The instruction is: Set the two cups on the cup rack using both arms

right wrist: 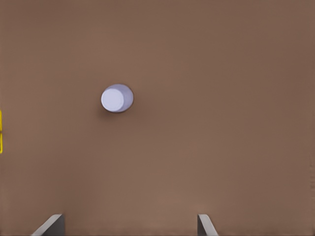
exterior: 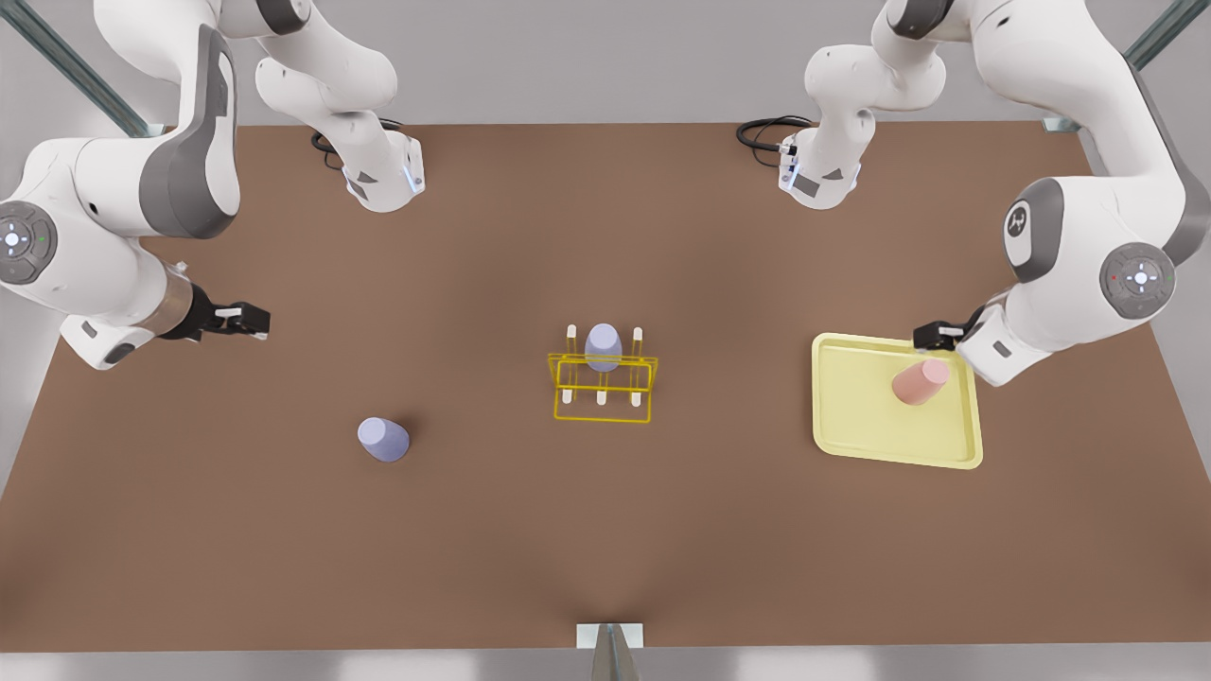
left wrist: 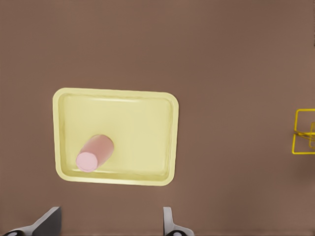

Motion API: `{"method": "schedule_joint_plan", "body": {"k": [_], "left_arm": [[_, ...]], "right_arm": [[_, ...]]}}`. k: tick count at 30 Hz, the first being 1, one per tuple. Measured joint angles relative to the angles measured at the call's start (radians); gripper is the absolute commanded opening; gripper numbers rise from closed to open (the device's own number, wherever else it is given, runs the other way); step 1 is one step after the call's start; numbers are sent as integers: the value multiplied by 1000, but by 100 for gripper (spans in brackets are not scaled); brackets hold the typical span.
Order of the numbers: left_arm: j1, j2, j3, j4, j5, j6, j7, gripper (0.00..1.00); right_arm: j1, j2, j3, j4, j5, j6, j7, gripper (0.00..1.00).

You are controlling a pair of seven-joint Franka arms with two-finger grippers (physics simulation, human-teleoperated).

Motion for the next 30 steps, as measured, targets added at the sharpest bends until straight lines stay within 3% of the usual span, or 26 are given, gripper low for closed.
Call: {"method": "schedule_joint_plan", "body": {"k": [4, 7, 11, 19, 30], "left_arm": [[-9, 37, 38, -11, 2, 1, 12, 100], [40, 84, 94, -183, -1, 123, 36, 100], [52, 86, 136, -402, -4, 350, 78, 100], [77, 87, 163, -573, -8, 649, 150, 100], [79, 101, 165, -636, -12, 733, 234, 100]], "right_arm": [[6, 69, 6, 46, 11, 6, -1, 100], [71, 254, 10, 162, 43, 52, 7, 100], [120, 383, 9, 126, 66, 178, 39, 100], [114, 373, 9, -159, 80, 500, 85, 100], [79, 338, 9, -355, 79, 705, 105, 100]]}}
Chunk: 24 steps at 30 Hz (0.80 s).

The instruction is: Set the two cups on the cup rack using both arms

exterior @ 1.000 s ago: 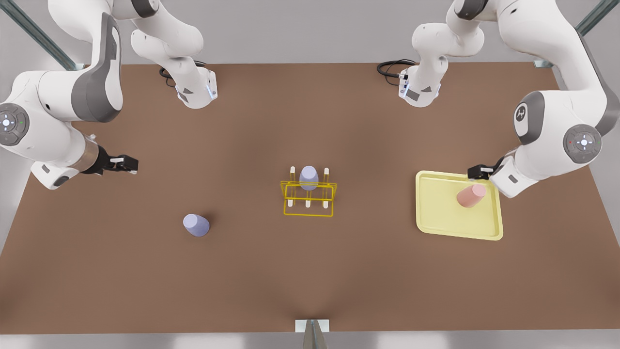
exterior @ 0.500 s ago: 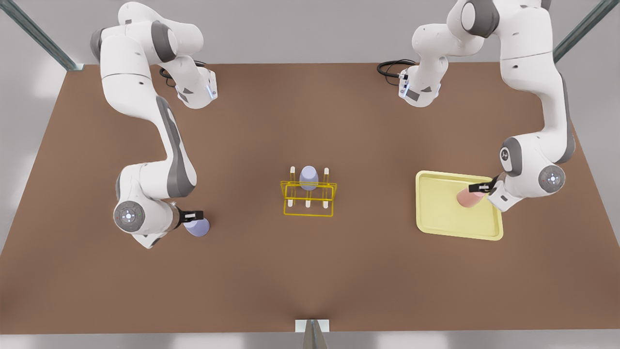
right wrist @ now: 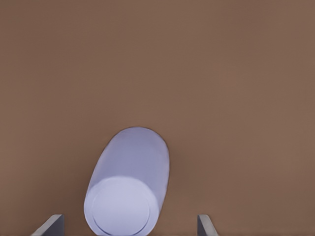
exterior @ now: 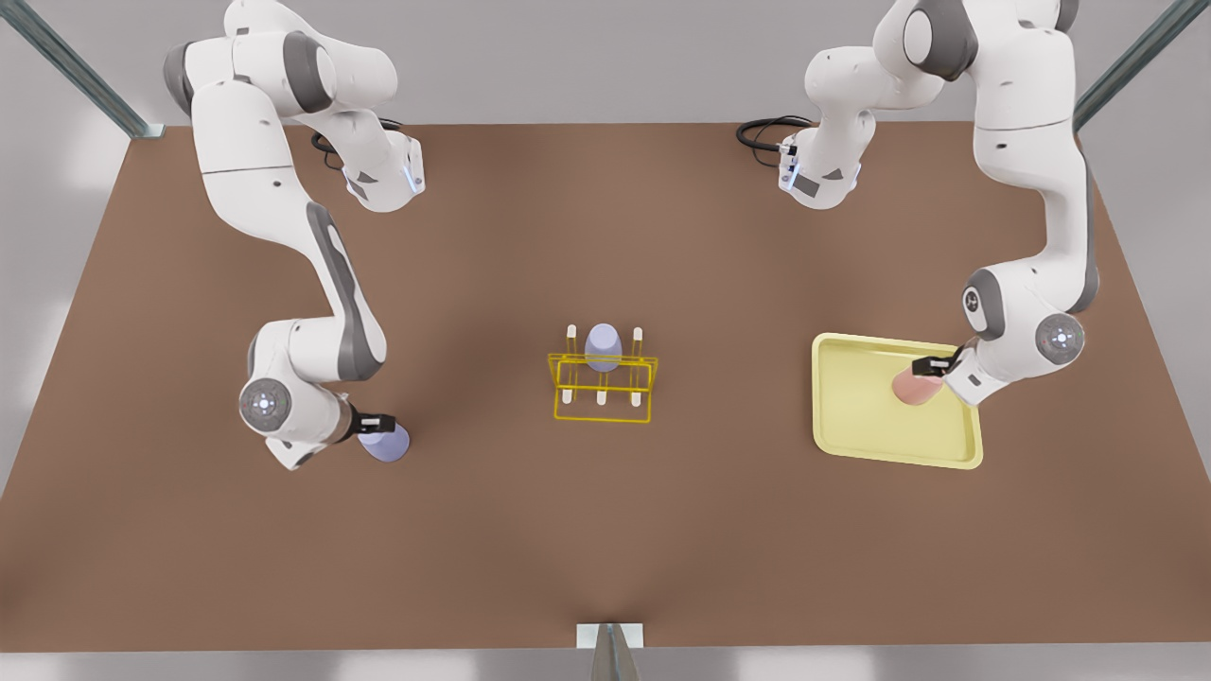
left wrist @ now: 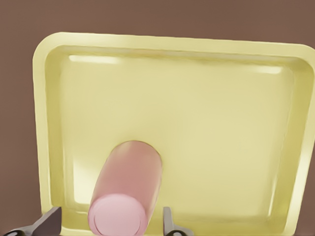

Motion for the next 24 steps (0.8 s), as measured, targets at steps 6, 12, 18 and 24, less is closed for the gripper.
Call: {"method": "schedule_joint_plan", "body": {"k": [6, 12, 18, 24], "left_arm": [[-1, 17, 0, -58, -3, 66, 21, 100], [1, 31, 0, -107, -4, 164, 37, 100], [3, 41, 0, -110, -5, 223, 49, 100], [4, 47, 0, -115, -6, 234, 57, 100]], "right_arm": [[6, 9, 2, -47, 1, 61, 4, 100], [9, 38, 2, -56, 1, 99, 7, 100], [11, 62, 2, -62, -1, 125, 9, 100], [12, 74, 2, -63, -2, 139, 11, 100]]}}
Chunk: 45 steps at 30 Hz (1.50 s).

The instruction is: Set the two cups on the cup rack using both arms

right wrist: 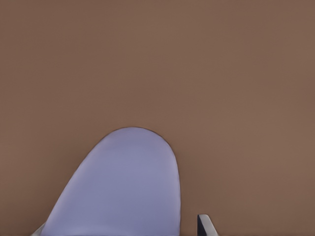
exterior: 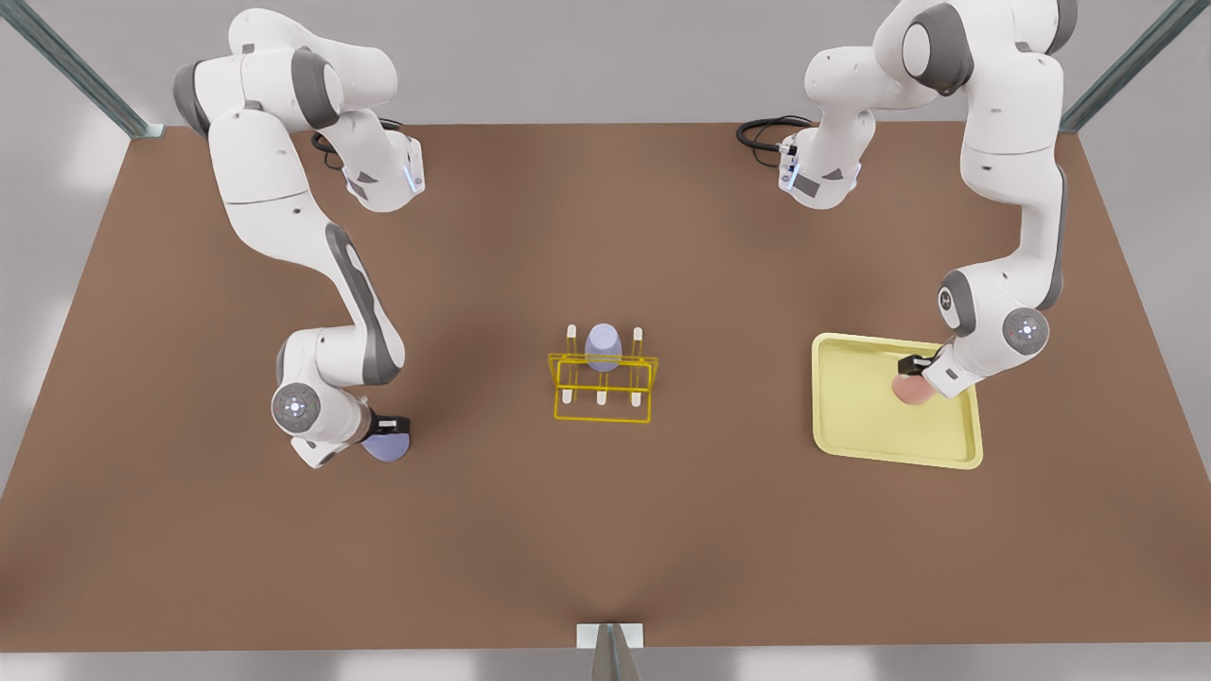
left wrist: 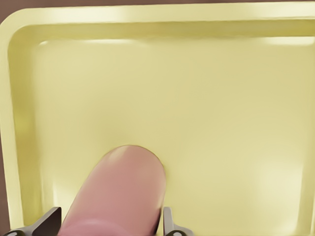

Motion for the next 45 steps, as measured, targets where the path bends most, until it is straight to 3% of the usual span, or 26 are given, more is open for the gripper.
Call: {"method": "schedule_joint_plan", "body": {"k": [8, 11, 21, 26, 31, 40, 45], "left_arm": [[0, 13, 0, -1, 0, -3, 7, 100], [0, 13, -1, 0, 0, -7, 9, 91], [1, 9, -4, 6, 2, -9, 15, 90], [1, 10, -6, 8, 4, -5, 17, 86], [1, 8, -10, 13, 7, -4, 18, 86], [1, -4, -14, 33, 9, -7, 17, 83], [-9, -10, -14, 98, -31, -59, 14, 83]], "right_arm": [[6, 4, 1, -1, 1, 7, 2, 100], [10, 4, 1, 1, 0, 9, 2, 100], [9, 7, 1, 2, 0, 10, 3, 100], [9, 11, 1, 4, 0, 10, 3, 93], [9, 11, 1, 5, 4, 11, 1, 79], [11, -11, 6, 7, 7, 9, -4, 79], [11, -60, 51, 5, 8, 5, -5, 79]]}}
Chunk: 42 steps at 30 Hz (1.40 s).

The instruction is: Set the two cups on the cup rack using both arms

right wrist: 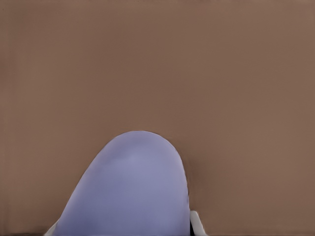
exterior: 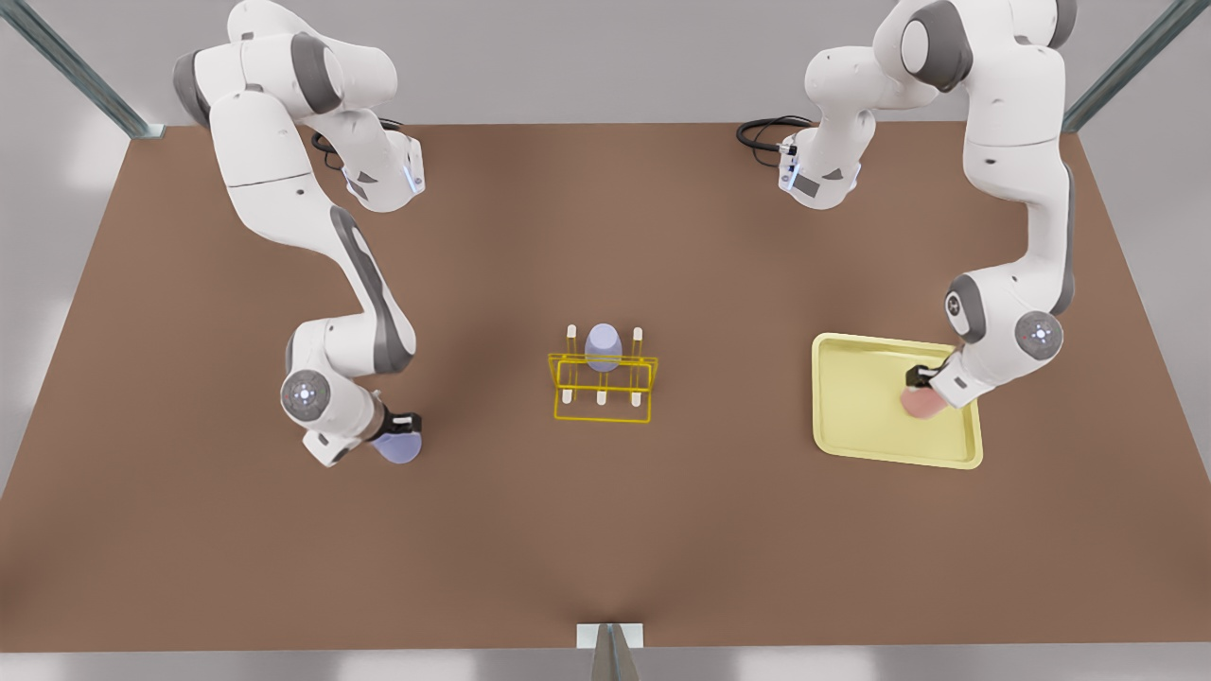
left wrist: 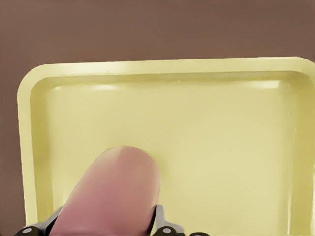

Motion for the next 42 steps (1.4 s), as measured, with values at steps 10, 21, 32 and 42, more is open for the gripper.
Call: {"method": "schedule_joint_plan", "body": {"k": [10, 21, 32, 42], "left_arm": [[-107, 97, -77, 471, -40, -296, -92, 83], [-182, 304, -452, 889, -37, -537, -473, 83], [-339, 335, -497, 884, -77, -514, -907, 84], [-374, 377, -498, 883, -74, -468, -1163, 100]], "right_arm": [[6, -107, 202, 25, 109, -5, -1, 79], [16, -111, 328, 48, 204, 21, -3, 79], [47, -63, 350, 51, 216, 70, -5, 79], [81, -27, 350, 57, 212, 101, -1, 100]]}}
